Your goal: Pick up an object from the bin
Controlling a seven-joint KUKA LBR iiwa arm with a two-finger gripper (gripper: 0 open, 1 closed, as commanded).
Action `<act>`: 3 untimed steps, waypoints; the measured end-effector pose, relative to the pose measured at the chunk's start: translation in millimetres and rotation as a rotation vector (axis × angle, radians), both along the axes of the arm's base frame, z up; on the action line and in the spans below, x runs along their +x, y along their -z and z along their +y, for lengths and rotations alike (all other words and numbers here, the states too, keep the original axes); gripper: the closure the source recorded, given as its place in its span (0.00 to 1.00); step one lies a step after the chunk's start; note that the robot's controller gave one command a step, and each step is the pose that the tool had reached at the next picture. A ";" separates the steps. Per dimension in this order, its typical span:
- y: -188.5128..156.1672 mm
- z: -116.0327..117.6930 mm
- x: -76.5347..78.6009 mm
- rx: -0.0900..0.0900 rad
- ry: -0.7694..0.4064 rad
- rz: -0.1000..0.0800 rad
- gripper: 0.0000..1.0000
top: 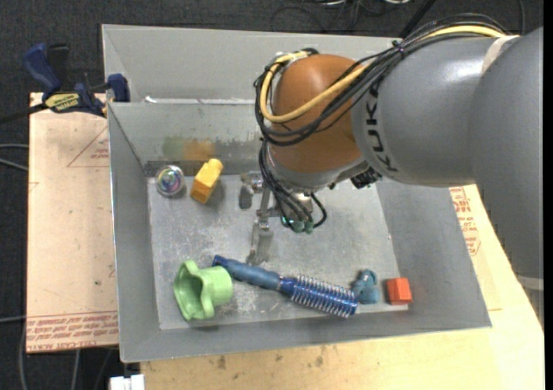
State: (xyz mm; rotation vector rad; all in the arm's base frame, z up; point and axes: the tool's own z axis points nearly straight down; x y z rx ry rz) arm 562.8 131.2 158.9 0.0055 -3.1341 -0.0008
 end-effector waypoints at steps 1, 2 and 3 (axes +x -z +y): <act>82.0 13.7 -59.4 -0.001 0.004 0.004 0.00; 89.1 -81.1 -69.3 -0.003 0.303 -0.005 0.00; 88.6 -79.2 -68.9 0.000 0.302 -0.006 1.00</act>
Offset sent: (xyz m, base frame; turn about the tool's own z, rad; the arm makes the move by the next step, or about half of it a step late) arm -0.0550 0.0123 -0.0770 0.0086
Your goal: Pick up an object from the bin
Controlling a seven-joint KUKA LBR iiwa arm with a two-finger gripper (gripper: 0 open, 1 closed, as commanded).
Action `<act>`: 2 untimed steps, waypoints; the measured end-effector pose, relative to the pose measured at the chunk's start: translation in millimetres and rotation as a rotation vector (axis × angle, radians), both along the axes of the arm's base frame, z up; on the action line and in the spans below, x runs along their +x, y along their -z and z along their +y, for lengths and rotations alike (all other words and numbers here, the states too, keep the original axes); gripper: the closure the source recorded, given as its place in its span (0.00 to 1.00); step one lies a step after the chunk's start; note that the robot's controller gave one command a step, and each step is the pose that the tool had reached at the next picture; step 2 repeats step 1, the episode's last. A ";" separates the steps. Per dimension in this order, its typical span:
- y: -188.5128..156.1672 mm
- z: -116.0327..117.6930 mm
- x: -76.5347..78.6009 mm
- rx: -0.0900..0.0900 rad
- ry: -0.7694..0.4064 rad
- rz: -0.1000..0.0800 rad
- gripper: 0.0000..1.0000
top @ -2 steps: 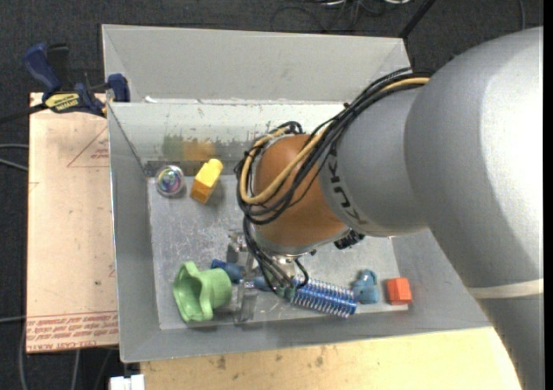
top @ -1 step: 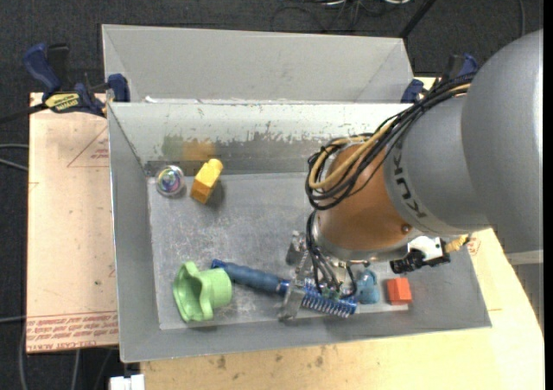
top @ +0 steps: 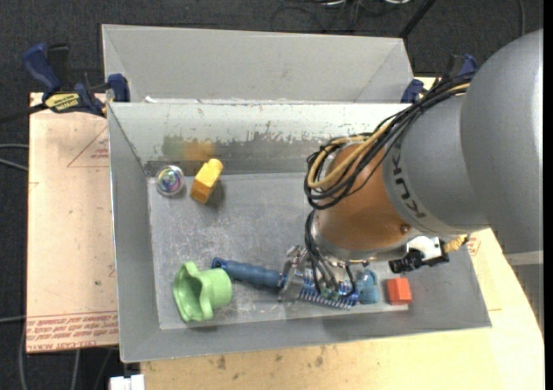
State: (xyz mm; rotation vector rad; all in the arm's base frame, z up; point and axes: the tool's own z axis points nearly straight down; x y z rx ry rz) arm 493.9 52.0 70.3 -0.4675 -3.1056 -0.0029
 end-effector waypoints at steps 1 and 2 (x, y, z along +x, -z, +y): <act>-143.8 14.4 36.2 0.000 -0.024 -0.010 1.00; -143.8 14.4 36.2 0.000 -0.024 -0.010 1.00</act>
Offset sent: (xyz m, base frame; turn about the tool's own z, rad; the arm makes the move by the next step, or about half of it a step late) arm 0.0339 0.0132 0.1401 -0.0204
